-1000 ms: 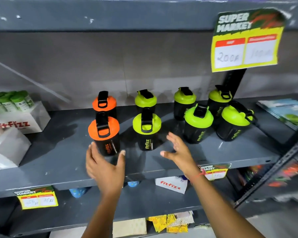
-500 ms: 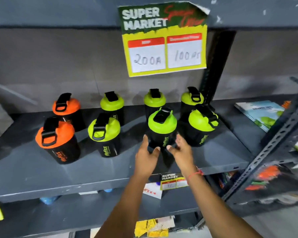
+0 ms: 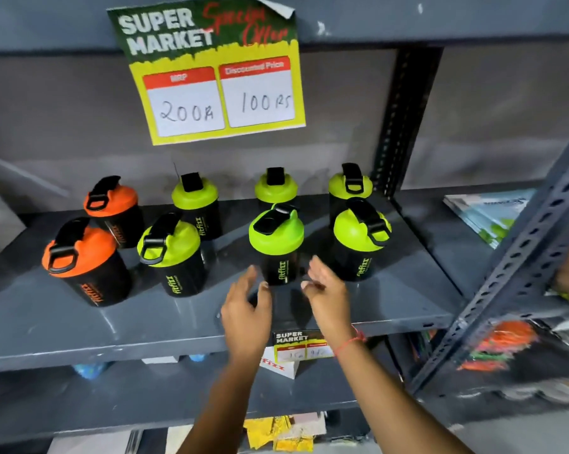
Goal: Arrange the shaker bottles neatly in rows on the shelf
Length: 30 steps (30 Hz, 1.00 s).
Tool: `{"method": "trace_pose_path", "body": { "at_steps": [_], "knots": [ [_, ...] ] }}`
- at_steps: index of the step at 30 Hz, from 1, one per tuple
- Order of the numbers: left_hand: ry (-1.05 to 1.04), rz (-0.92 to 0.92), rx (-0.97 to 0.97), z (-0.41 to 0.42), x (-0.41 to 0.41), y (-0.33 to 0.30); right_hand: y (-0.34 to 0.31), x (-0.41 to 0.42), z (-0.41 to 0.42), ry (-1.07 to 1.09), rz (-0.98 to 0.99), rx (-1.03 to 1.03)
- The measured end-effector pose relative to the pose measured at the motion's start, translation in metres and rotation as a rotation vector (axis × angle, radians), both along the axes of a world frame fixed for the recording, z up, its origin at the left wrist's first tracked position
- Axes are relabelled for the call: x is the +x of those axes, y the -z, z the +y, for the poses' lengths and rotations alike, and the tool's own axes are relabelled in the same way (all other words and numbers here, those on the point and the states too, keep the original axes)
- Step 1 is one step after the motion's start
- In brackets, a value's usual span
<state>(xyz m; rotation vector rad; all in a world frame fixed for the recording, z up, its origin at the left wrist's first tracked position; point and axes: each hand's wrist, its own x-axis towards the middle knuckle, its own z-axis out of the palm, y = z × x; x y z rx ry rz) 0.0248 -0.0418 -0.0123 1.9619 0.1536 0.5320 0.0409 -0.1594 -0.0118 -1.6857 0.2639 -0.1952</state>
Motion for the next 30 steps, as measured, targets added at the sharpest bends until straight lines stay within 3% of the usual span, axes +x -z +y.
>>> {"method": "trace_pose_path", "body": {
  "at_steps": [3,6,10,15,30],
  "knots": [
    [0.177,-0.137,0.102,-0.029,-0.027,-0.003,0.003,-0.025,-0.029,0.324,-0.133,0.035],
    [0.388,-0.044,0.129,-0.066,-0.023,-0.005,0.003,-0.026,-0.062,0.524,-0.181,0.125],
    [0.384,0.203,0.037,-0.097,0.002,-0.010,0.000,-0.005,-0.094,0.343,-0.044,0.136],
    [0.427,0.258,0.018,-0.110,0.016,-0.006,0.002,0.006,-0.101,0.155,-0.007,0.031],
    [0.403,0.327,0.082,-0.111,0.013,-0.013,0.008,0.006,-0.099,0.202,-0.010,-0.002]
  ]
}}
